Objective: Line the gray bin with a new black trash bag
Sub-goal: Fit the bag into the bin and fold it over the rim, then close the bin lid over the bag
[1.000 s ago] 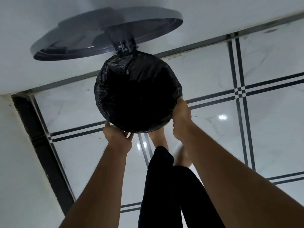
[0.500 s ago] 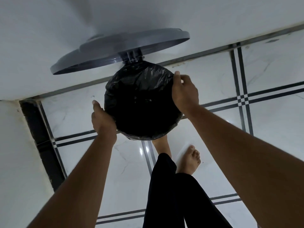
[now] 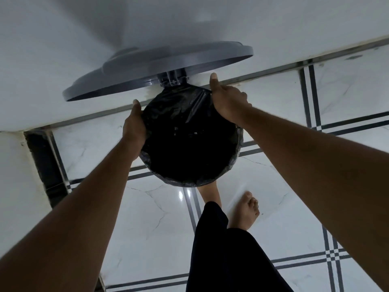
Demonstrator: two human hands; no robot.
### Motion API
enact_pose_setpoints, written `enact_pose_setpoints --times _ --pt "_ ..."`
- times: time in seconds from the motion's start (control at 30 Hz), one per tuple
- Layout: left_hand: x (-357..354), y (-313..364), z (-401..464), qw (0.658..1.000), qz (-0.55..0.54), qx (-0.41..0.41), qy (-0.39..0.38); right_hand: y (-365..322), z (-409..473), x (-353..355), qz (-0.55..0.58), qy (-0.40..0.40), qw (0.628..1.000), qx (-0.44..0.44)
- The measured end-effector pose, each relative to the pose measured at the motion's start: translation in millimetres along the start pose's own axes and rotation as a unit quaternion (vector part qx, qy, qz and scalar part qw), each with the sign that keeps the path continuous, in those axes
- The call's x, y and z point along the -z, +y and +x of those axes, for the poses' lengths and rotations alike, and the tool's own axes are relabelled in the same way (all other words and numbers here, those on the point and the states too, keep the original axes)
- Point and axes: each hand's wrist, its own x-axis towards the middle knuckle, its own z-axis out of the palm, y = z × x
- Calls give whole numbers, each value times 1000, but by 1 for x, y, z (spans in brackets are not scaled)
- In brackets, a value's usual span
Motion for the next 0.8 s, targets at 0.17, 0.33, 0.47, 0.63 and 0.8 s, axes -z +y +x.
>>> enact_pose_setpoints --times 0.17,0.33,0.47,0.63,0.8 --pt "-23 41 -45 999 28 -34 -4 -6 3 0 30 11 999 35" --pt "-25 45 -36 997 61 -46 -30 -6 8 -4 -17 4 1000 23" --pt "-29 51 -33 997 48 -37 -40 -4 8 -7 17 25 999 30" --pt "-29 58 -36 995 69 -53 -37 13 -6 -8 62 90 990 93" --pt "-19 56 -80 954 172 -167 178 25 -75 -9 240 207 941 116"
